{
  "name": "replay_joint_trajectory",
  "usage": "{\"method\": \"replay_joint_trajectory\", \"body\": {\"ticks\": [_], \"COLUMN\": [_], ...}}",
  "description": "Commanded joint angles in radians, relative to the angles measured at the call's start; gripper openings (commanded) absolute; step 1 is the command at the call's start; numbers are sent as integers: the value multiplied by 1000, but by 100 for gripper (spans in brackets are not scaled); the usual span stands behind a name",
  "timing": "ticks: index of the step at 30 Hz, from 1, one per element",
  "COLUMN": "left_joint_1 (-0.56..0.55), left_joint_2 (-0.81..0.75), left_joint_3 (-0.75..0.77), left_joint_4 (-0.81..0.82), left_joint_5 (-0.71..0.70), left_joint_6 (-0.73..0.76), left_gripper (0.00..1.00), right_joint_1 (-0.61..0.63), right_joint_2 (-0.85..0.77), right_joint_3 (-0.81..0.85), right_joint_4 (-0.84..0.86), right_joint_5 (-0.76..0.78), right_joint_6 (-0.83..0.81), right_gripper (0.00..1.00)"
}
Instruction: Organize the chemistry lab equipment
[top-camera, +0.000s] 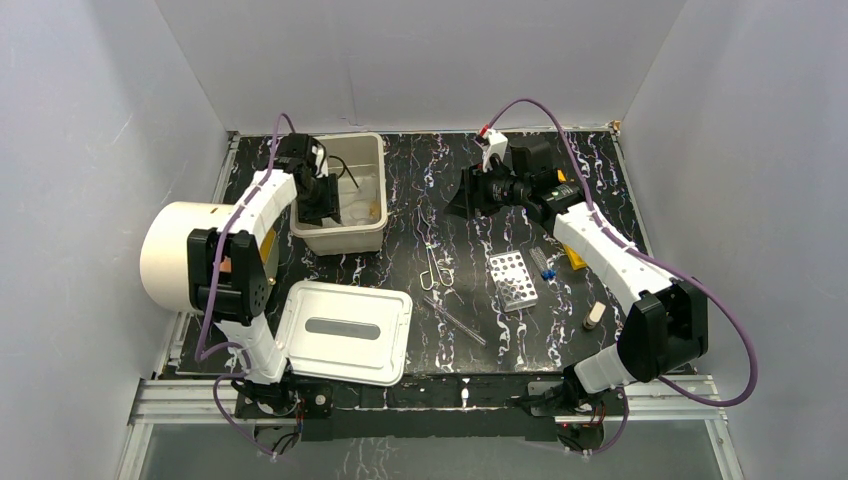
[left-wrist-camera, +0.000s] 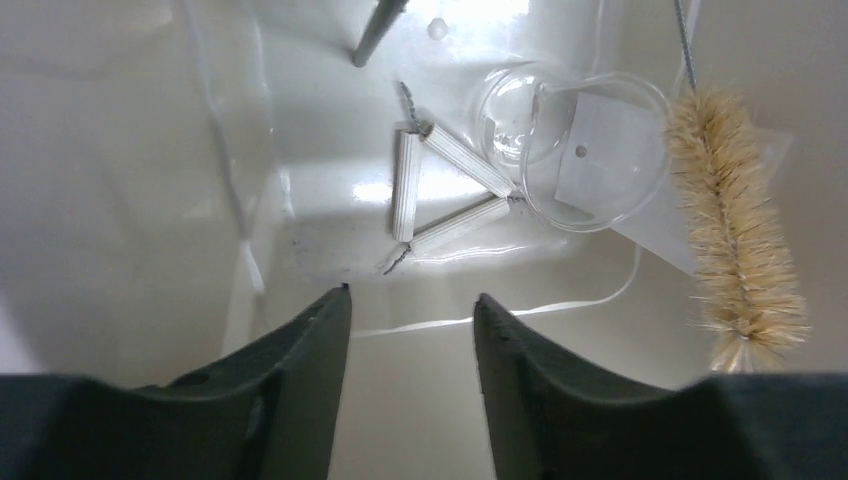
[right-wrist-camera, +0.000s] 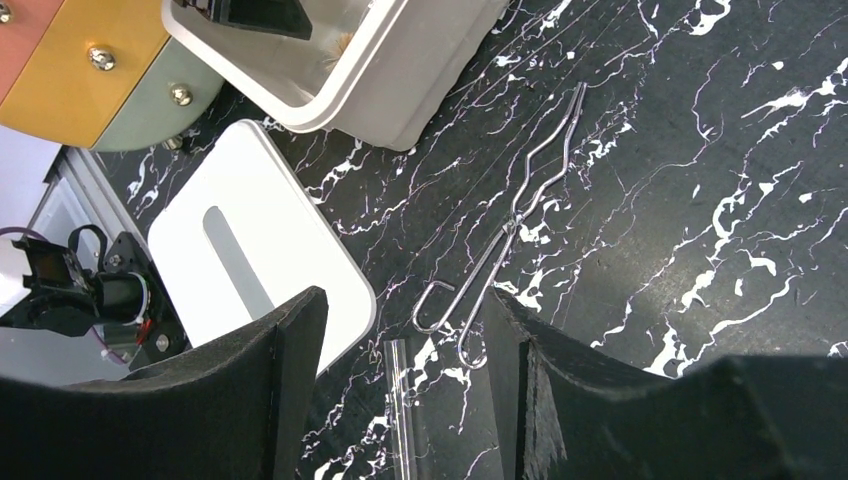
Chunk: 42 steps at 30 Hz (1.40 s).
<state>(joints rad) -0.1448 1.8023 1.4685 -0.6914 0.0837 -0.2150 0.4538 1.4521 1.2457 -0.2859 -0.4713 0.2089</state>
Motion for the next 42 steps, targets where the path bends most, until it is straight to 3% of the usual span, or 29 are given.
{"method": "replay_joint_trajectory", "body": {"ticks": [1,6,11,14,15,21,33,37,42], "left_joint_1": [7,7,7,7,7,7,7,7,7], "left_joint_2": [-70,-137,-230,-309,-353,-520,-660,-686,-692], "left_joint_3": [86,158,182,141,114,-46,-151,-168,-177], "left_joint_4": [-61,-82,-54,4,29,150,209,212,211], "left_joint_5": [-31,-41,48,46,15,-37,246,277,289], "left_joint_6": [-15,-39,-77,-143,-170,-264,-357,-355,-351], "left_gripper": [51,64,78,96,98,98,98,98,98], "right_joint_1": [0,9,64,101,111,171,215,224,229], "right_joint_2": [-4,19,97,178,210,389,673,755,846], "right_joint_3": [-2,-14,30,92,118,259,523,607,717], "right_joint_4": [12,-19,-82,-109,-115,-106,-98,-135,-206], "right_joint_5": [26,155,330,421,443,544,650,683,713], "right_joint_6": [-14,8,15,55,73,123,167,171,161], "right_gripper": [67,67,68,70,70,71,66,63,50]}}
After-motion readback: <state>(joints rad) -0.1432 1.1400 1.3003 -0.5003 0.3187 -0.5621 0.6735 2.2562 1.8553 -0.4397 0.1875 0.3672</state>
